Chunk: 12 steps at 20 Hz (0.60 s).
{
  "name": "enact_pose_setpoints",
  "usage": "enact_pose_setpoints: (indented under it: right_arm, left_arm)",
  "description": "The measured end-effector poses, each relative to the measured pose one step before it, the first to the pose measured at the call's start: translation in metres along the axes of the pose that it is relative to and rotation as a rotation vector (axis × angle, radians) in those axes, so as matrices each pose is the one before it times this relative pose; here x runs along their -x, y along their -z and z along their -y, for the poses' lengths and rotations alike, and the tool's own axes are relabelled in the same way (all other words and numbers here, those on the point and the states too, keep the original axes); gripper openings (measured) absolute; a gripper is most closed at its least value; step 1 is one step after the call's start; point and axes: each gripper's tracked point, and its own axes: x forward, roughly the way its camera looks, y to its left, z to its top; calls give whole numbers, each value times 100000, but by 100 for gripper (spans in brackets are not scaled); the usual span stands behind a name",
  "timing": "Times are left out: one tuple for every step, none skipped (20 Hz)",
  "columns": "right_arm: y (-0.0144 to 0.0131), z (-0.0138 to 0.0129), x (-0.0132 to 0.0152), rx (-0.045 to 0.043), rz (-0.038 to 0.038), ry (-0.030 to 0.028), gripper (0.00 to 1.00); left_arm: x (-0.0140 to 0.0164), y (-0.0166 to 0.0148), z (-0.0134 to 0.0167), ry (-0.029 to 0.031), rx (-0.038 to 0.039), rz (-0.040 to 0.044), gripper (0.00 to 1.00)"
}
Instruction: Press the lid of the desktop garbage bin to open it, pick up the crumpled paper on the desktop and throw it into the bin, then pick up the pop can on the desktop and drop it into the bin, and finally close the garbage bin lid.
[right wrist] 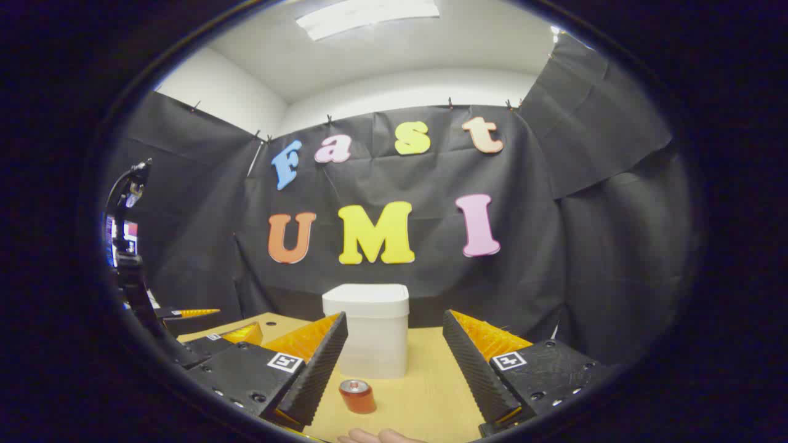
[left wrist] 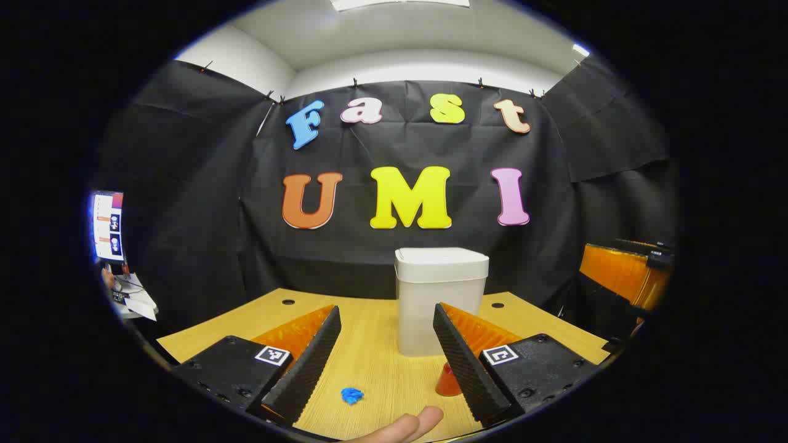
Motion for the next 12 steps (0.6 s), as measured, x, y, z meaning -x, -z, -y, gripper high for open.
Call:
enact_pose_setpoints:
  right_arm:
    - [1421,228,-268,-358,-3927,-476,95]
    - [1225,195,-241,48,-3163,-657,92]
    - [857,267,-388,260,-2483,-116,95]
    - [743,255,-268,70,-1701,432,95]
    - [584,140,-286,230,-1287,392,92]
    - [513,169,-273,296,-1279,951,92]
    - [507,203,-119,-718,-1456,1471,95]
    - [389,106,-109,-1800,-1248,727,96]
    - [161,-79,-47,-1744,-1047,125,96]
    - [123,91,-118,-1597,-695,415,96]
    - [10,88,-88,-368,-365,313,96]
    - [-31,100,-53,591,41,534,95]
  left_arm:
    - [-134,692,-12,1098,1674,-2143,98]
    - [-21,645,-79,906,1027,-1557,98]
    - [-68,533,-308,-41,114,-1039,98]
    - [-67,428,-429,-554,-296,-668,98]
    - [-48,458,-416,-511,-127,-715,98]
    - [-76,475,-423,-429,563,-1582,98]
    - [-110,490,-29,-244,-555,-2010,98]
    - [12,125,-180,-402,-1735,-641,98]
    - [190,-544,-546,-1129,-1743,1580,98]
    - [48,-353,-426,-1006,-1514,1291,98]
    - [17,-62,-381,-956,-834,702,98]
    - [-52,-74,-362,-826,109,488,98]
